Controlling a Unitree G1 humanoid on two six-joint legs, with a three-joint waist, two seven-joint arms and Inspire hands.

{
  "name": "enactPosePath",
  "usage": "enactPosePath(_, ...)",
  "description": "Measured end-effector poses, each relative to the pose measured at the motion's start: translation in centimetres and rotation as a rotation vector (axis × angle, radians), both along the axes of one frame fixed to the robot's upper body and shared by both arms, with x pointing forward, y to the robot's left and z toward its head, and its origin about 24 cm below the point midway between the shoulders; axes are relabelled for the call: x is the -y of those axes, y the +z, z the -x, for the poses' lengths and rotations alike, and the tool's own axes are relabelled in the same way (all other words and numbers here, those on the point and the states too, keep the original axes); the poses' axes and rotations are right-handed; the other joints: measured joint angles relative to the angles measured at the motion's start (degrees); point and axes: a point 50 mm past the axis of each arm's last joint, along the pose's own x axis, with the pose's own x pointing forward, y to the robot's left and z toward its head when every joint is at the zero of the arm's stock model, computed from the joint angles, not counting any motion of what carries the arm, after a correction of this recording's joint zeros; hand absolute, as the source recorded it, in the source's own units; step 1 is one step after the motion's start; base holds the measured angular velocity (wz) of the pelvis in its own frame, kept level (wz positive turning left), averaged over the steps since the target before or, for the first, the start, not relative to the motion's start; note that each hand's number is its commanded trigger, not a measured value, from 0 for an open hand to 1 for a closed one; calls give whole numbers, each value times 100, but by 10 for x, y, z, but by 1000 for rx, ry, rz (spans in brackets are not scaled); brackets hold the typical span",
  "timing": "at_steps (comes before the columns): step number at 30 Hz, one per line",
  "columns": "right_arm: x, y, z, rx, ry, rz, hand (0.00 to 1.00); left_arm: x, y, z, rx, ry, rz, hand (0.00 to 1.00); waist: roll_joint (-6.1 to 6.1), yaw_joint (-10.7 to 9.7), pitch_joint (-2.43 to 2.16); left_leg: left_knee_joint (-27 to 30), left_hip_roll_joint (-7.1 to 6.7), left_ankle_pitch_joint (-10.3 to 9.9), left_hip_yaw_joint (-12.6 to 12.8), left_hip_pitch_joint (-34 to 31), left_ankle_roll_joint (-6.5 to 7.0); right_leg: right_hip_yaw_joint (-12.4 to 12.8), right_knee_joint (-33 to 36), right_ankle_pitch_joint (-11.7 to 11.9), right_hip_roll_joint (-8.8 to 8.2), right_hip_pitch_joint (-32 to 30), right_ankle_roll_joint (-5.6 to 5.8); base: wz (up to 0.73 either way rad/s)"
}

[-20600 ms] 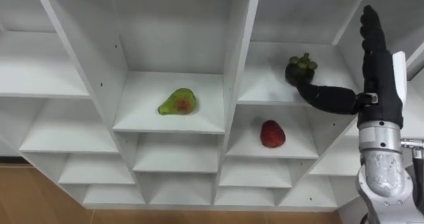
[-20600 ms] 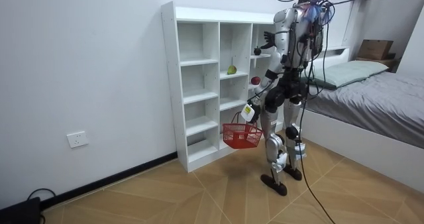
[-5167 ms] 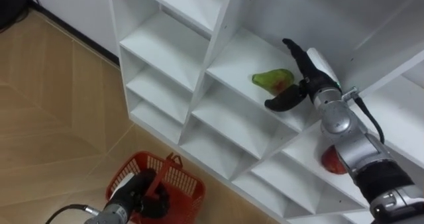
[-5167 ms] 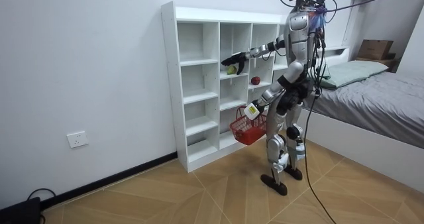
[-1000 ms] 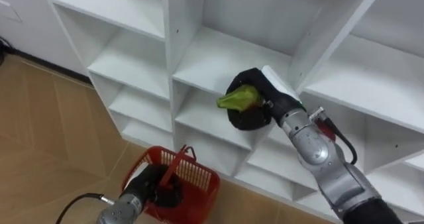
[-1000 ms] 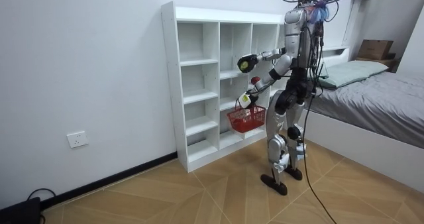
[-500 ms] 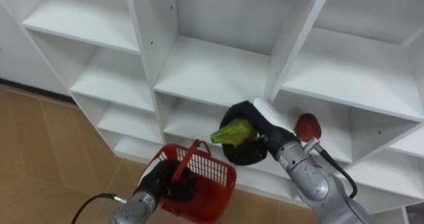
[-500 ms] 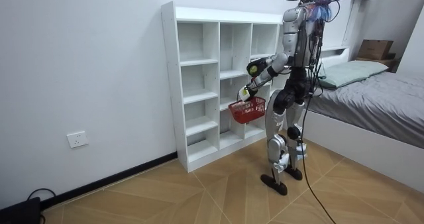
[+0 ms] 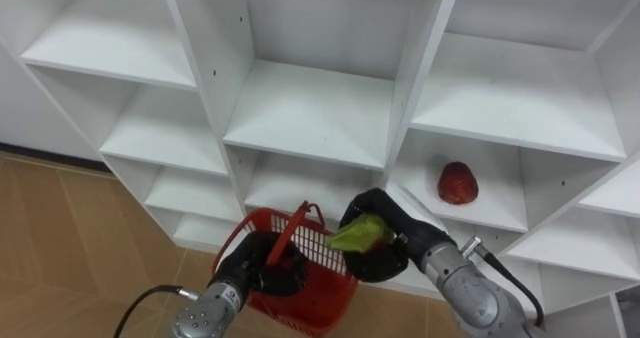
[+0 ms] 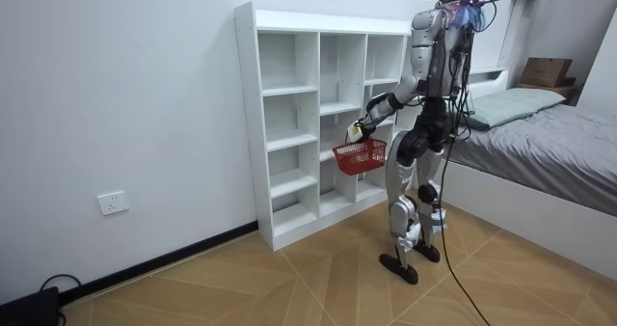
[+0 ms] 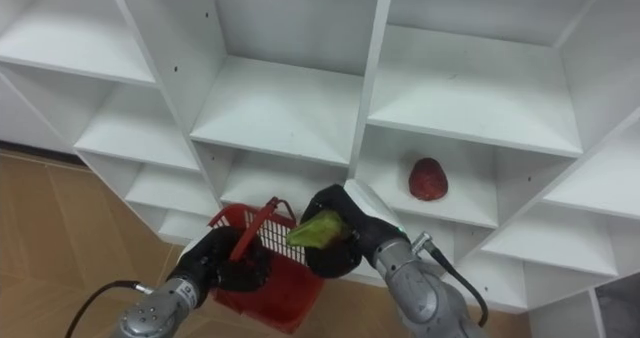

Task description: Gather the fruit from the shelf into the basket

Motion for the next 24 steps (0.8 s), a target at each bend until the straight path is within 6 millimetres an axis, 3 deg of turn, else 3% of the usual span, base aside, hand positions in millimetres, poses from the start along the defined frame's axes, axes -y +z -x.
enactPosePath(3,2,-4,1,-10,-12,6,100,2,0,0,1,-9,1,100,1,-2,-1,-7,33,0,3,9,0,9,0,0,3,0,0,0)
enactPosePath(8,13,-27,12,-114,-53,43,100,6,4,-2,12,-9,39,100,0,10,-5,-9,37,0,6,14,0,10,7,0,2,2,0,0)
enactPosePath(12,15,-32,15,-141,-64,44,100,6,11,-6,42,2,83,100,4,27,-9,-9,43,0,29,14,0,5,6,0,8,-4,0,-1)
enactPosePath(17,18,-41,17,-179,-83,47,100,8,17,-5,70,-36,100,100,6,5,-48,-9,49,0,37,18,0,-8,2,0,10,6,0,0)
enactPosePath(24,20,-51,21,-230,-98,67,100,7,14,0,51,-56,96,100,5,-52,-46,-11,49,1,35,3,0,2,4,0,9,-1,0,0)
